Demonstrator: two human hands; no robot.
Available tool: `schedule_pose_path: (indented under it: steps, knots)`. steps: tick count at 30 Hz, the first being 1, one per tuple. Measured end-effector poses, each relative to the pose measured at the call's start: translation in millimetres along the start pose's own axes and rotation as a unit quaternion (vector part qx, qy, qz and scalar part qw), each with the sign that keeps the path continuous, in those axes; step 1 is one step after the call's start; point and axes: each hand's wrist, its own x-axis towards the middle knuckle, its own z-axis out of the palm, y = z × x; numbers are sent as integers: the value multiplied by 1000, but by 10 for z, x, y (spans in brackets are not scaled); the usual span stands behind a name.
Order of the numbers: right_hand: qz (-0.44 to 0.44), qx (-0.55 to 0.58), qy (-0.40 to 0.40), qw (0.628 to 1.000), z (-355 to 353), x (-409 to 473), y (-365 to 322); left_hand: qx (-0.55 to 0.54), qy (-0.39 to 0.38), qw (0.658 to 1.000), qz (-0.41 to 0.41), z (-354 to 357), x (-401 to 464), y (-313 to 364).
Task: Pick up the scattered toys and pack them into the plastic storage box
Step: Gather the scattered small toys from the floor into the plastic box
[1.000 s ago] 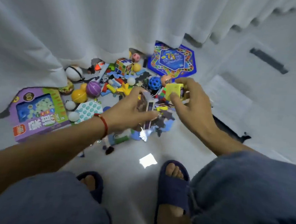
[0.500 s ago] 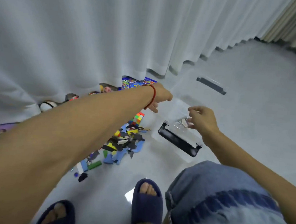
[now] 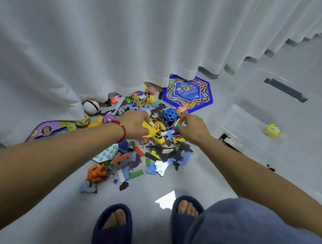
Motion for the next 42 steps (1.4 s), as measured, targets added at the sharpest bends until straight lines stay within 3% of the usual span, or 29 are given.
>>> schedule_pose_path:
  steps: [5, 12, 18, 21, 26, 30, 34, 38, 40, 41, 42]
  knots:
    - [1, -151, 3, 989, 443, 531, 191, 23, 18, 999, 35, 492, 733, -11]
    - [74, -127, -23, 989, 737, 1024, 490, 64, 46, 994, 71, 759, 1758, 192]
    - [33, -101, 60, 992, 757, 986, 583, 125, 21, 989, 77, 926, 2175, 229]
    - [16, -48, 121, 991, 652, 825, 518, 81, 60, 992, 79, 928, 2160, 235]
    - [-44, 38, 201, 978, 218, 333, 272, -91, 168, 982, 16, 675, 1705, 353]
    - [-48, 174, 256, 950, -340, -306, 120, -292, 148, 945, 2, 269, 1035, 742]
    - [38, 308, 284, 907, -967, -783, 398, -431, 84, 897, 51, 30, 622, 1425]
    - [199, 417, 289, 839, -1280, -812, 1154, -474, 1, 880, 43, 95, 552, 2093]
    - [260, 535, 265, 759, -1344, -821, 1474, -500, -26, 865, 12, 158, 566, 2322]
    - [271, 559, 263, 738, -1375, -866, 1557, -508, -26, 861, 3, 169, 560, 2391]
    - [279, 548, 263, 743, -1397, -919, 1624, -513, -21, 858, -3, 164, 549, 2429]
